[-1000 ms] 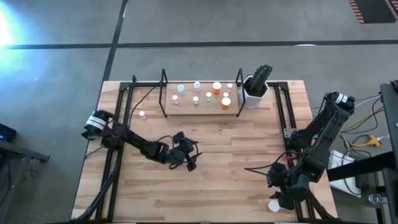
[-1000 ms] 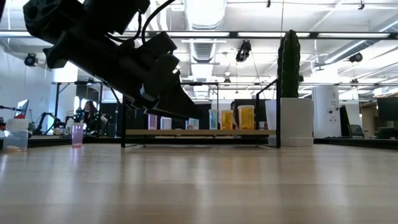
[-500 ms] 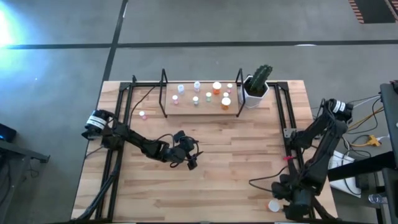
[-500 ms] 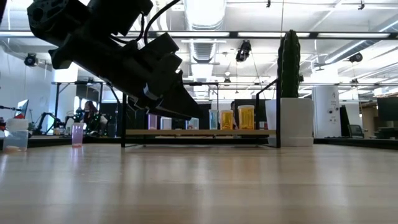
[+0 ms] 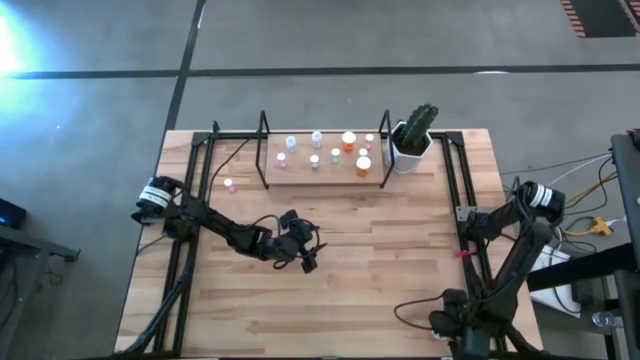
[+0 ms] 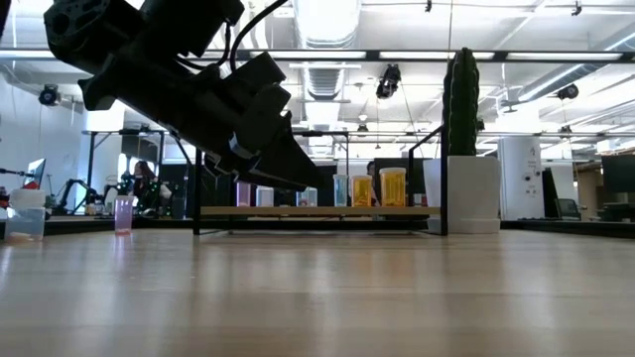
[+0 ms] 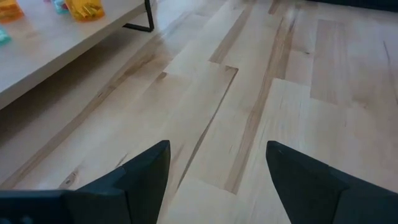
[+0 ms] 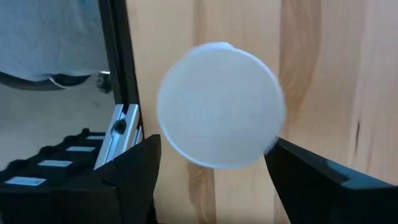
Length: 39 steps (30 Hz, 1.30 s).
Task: Pick and place medicine bottles onto shelf by color
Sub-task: Put the orange medicine bottle on the shelf
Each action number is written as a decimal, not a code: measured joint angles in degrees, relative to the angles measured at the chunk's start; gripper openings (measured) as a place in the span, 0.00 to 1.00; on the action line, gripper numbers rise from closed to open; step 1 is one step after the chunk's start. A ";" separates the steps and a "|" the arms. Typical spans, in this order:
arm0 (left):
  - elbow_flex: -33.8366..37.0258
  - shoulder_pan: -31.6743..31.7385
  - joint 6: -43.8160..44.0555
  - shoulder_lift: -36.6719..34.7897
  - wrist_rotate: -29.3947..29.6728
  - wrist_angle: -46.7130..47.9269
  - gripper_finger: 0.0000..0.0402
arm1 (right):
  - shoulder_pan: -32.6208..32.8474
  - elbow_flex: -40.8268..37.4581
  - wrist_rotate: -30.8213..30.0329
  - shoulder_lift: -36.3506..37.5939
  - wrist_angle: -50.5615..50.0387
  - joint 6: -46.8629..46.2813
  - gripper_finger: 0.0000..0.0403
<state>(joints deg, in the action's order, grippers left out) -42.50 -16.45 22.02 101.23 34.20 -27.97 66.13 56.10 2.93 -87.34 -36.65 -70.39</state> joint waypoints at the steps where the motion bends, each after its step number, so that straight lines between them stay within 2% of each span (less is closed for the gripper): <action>1: 0.00 0.00 0.00 0.00 0.00 -0.01 0.62 | 0.00 0.82 -0.06 -0.66 -0.55 1.10 0.67; 6: 0.00 0.00 -0.15 0.00 0.00 -0.03 0.62 | -0.01 5.70 -4.48 -4.20 -3.68 5.79 0.64; 12: 0.04 0.00 -0.22 0.00 0.00 -0.02 0.62 | -0.04 12.52 -10.14 -8.77 -12.58 10.97 0.61; 15: 0.04 0.00 -0.28 0.00 0.02 -0.02 0.62 | -0.04 14.64 -12.03 -10.69 -12.91 13.71 0.59; 23: 0.04 0.00 -0.28 0.00 0.02 -0.02 0.62 | -0.13 16.32 -12.06 -12.85 -13.93 15.58 0.58; 34: 0.12 0.00 -0.27 0.00 0.04 0.76 0.62 | -0.15 16.80 -12.04 -10.84 -14.15 14.90 0.48; 39: 0.61 -0.59 0.29 -2.59 0.23 7.14 0.62 | -1.01 16.80 -12.01 -10.64 -14.13 14.71 0.50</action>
<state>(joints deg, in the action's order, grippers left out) -41.89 -17.04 22.31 98.64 34.42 -20.83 65.12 72.90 -9.08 -97.97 -50.78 -55.68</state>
